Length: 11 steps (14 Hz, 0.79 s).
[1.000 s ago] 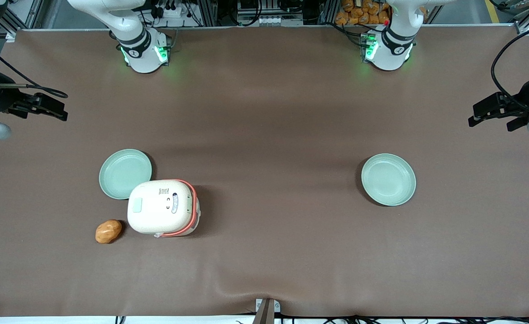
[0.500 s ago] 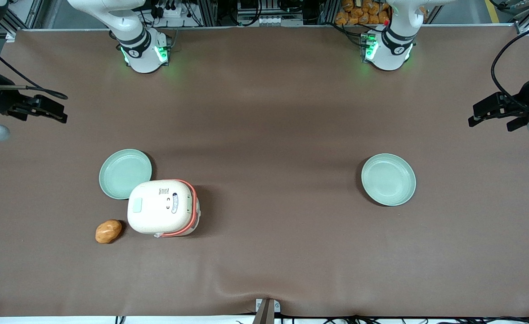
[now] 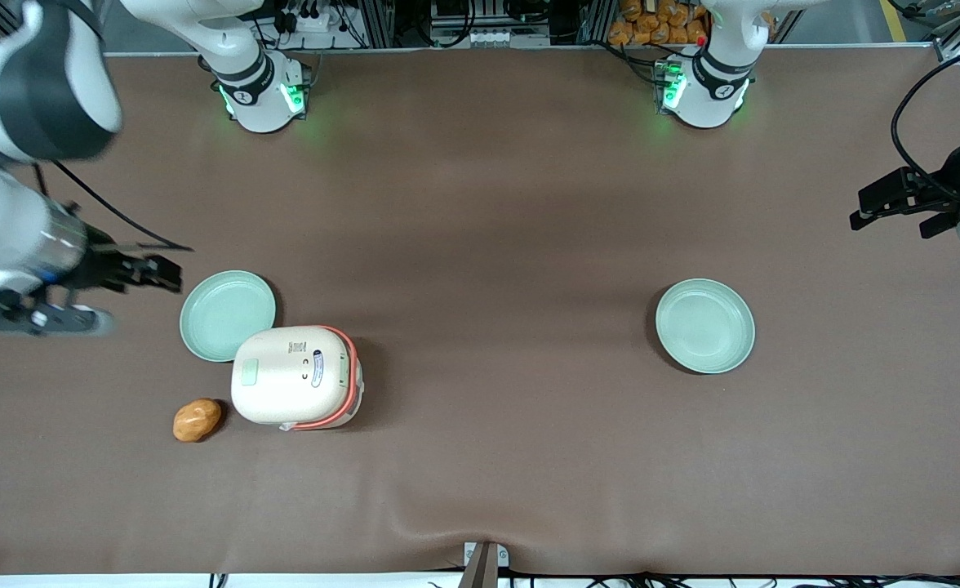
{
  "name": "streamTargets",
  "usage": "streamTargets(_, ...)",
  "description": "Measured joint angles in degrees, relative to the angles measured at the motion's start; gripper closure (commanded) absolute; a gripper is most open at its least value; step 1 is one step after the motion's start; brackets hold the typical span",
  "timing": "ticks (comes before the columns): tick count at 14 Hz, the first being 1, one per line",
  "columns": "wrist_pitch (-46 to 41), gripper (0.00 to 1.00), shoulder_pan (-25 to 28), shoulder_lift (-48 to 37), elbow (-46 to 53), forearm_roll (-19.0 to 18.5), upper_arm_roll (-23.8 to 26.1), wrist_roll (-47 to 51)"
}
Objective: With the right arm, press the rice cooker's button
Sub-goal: 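Move the right gripper down toward the white rice cooker's button, then press the rice cooker's lid button down with the closed right gripper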
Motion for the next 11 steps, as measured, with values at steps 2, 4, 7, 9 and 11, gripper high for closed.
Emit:
streamTargets(2,3.3,0.86,0.9,2.9,0.0,0.5,0.0,0.0)
streamTargets(4,5.6,0.91,1.2,4.9,0.0,2.5,0.0,0.1)
streamTargets(7,9.5,0.91,1.2,7.3,0.0,4.3,0.0,0.1)
streamTargets(9,12.6,0.91,1.2,9.0,0.0,4.6,0.0,0.1)
streamTargets(11,15.0,0.91,1.5,10.7,0.0,4.6,0.0,0.1)
